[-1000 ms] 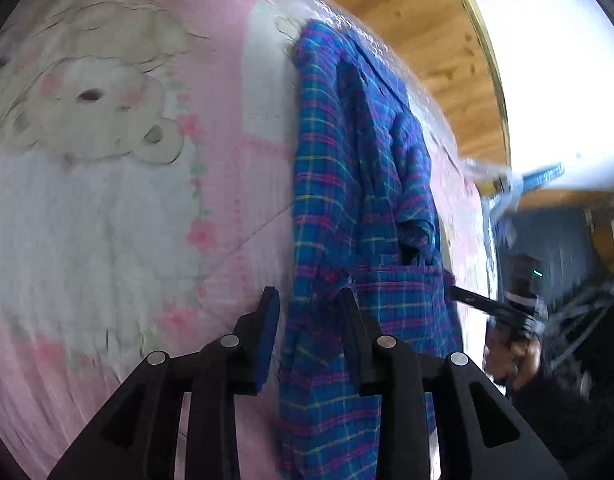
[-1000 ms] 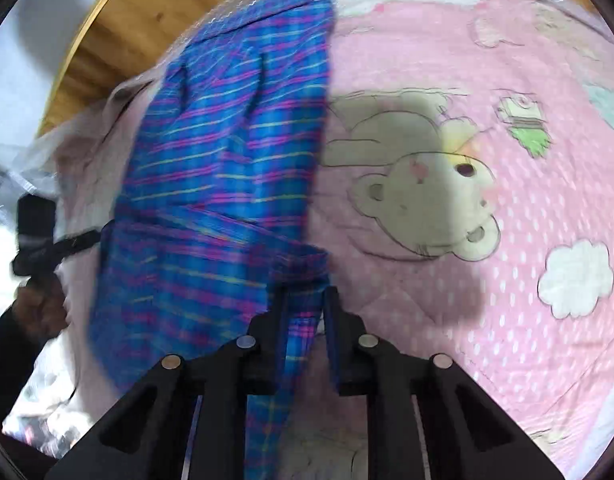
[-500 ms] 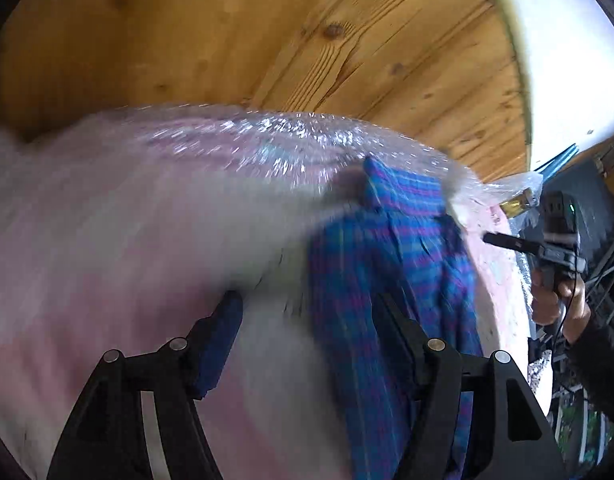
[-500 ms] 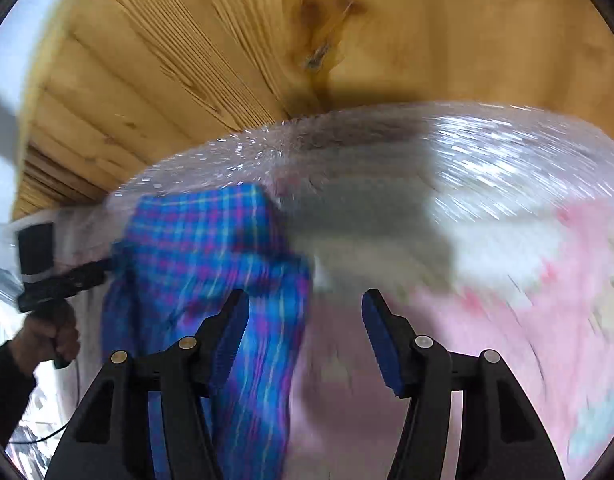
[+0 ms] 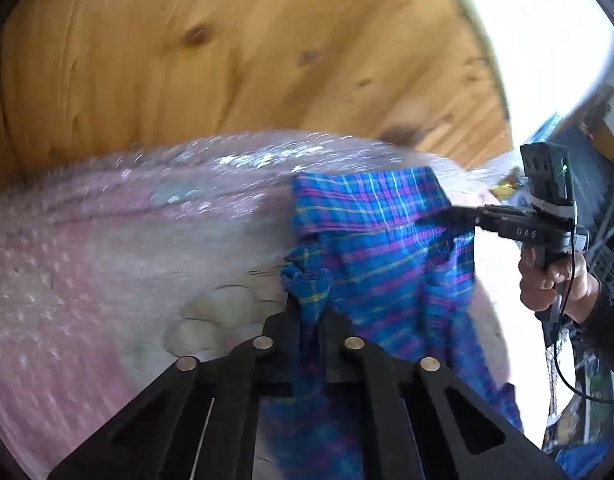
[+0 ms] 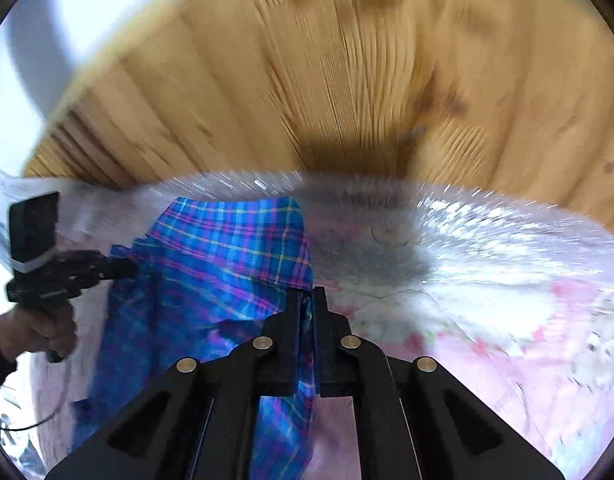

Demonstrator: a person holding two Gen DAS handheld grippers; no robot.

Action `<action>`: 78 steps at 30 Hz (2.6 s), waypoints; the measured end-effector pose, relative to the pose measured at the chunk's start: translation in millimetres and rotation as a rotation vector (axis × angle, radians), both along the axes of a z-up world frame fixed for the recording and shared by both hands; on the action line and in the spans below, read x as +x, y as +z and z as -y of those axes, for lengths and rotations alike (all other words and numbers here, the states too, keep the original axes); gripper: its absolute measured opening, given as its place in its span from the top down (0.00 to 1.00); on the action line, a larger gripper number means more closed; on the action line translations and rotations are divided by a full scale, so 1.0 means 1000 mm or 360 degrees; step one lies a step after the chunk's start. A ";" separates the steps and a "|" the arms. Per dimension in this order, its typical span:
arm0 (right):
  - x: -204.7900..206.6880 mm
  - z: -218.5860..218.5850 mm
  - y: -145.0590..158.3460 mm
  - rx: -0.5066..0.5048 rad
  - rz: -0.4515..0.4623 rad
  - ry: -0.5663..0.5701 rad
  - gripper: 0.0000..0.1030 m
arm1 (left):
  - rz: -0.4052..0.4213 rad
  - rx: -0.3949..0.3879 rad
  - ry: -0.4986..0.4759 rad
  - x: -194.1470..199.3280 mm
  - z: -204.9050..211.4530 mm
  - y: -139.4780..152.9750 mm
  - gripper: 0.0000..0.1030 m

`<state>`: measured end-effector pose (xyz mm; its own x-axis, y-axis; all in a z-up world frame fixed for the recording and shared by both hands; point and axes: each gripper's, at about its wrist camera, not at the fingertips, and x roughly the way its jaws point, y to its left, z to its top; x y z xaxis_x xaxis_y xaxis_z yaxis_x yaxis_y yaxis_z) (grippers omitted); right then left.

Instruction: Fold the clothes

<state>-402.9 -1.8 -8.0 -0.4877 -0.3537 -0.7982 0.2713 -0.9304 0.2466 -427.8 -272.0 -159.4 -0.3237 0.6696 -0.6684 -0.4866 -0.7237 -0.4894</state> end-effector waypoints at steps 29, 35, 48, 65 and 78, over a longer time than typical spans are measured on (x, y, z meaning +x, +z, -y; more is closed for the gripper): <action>0.295 -0.014 -0.067 -0.0657 0.0660 -0.0388 0.55 | 0.0547 0.0223 0.0428 0.338 0.066 -0.006 0.49; 0.306 0.021 -0.100 -0.0697 0.0657 -0.0451 0.55 | 0.0289 -0.0114 0.0267 0.348 0.011 -0.008 0.48; 0.375 0.049 -0.081 -0.0444 0.0583 -0.0344 0.93 | 0.0224 -0.0223 0.0241 0.363 0.005 0.001 0.79; 0.332 0.081 -0.069 -0.0080 0.0302 -0.0176 0.76 | 0.0186 0.0121 0.0397 0.333 0.027 0.021 0.54; 0.285 0.076 -0.030 0.0032 0.0176 0.0125 0.41 | 0.0447 0.0085 0.0531 0.369 0.045 0.000 0.50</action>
<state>-118.4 -77.8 -38.1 -0.3677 -0.3704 -0.8530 0.3154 -0.9126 0.2603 -59.2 -316.7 -159.7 -0.3387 0.5949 -0.7289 -0.0728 -0.7890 -0.6101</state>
